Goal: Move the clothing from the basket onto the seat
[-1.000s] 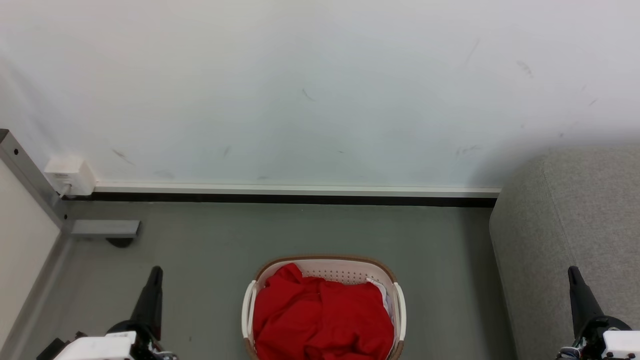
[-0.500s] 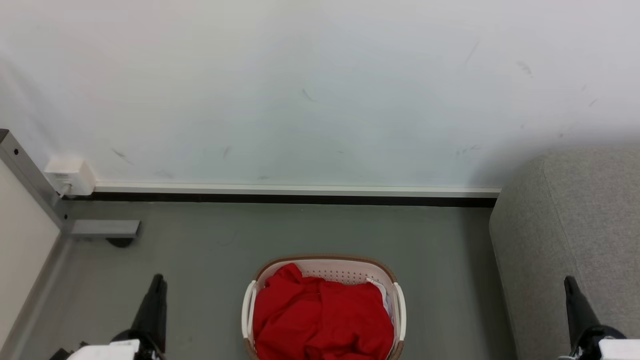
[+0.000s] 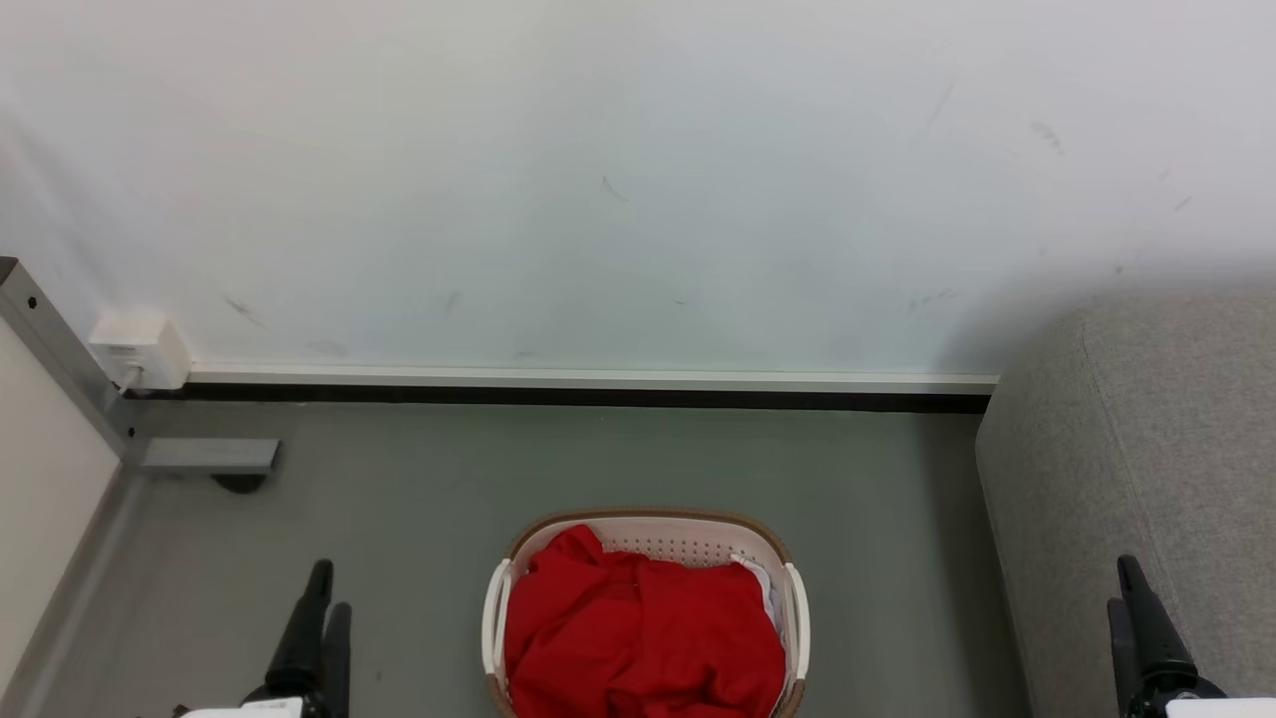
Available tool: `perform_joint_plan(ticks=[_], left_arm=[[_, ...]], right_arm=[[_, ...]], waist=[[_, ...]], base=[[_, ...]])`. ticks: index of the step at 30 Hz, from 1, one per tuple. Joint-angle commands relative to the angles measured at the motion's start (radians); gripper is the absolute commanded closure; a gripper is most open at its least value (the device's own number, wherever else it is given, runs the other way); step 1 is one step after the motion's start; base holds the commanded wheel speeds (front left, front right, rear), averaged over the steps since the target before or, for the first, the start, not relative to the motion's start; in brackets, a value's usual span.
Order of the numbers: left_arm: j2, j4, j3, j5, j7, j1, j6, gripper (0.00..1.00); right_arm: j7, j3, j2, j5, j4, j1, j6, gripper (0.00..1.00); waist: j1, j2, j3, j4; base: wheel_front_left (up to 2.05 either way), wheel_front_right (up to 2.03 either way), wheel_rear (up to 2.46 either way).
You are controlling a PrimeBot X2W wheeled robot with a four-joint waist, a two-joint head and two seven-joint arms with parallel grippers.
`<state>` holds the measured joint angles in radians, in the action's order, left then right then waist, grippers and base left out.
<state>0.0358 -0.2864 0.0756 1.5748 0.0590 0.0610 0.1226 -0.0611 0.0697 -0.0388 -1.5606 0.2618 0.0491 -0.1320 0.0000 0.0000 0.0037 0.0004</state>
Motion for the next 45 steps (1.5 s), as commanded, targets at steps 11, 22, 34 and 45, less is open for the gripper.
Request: perform_joint_plan(ticks=[11,22,34,45], left_arm=[[0.007,0.042,-0.026,-0.151,-0.057,0.008,-0.020,0.00],[0.009,0.075,-0.052,-0.353,-0.100,0.004,-0.047,0.00],[0.011,0.091,-0.090,-0.608,-0.142,-0.006,-0.069,0.00],[0.012,0.082,-0.111,-0.837,-0.173,-0.024,-0.077,0.00]], right_arm=[[0.058,-0.007,-0.020,0.259,-0.063,0.000,0.001,0.00],[0.102,-0.028,-0.030,0.518,-0.113,-0.011,0.001,0.00],[0.143,-0.052,-0.060,0.792,-0.126,-0.030,0.001,0.00],[0.175,-0.068,-0.060,0.981,-0.096,-0.048,0.001,0.00]], waist=[[0.0000,0.0000,0.001,0.000],[0.0000,0.0000,0.002,-0.001],[0.0000,0.0000,0.004,-0.004],[0.0000,0.0000,0.008,-0.006]], base=[[0.00,0.00,0.00],[0.00,0.00,0.00],[0.00,0.00,0.00],[0.00,0.00,0.00]])
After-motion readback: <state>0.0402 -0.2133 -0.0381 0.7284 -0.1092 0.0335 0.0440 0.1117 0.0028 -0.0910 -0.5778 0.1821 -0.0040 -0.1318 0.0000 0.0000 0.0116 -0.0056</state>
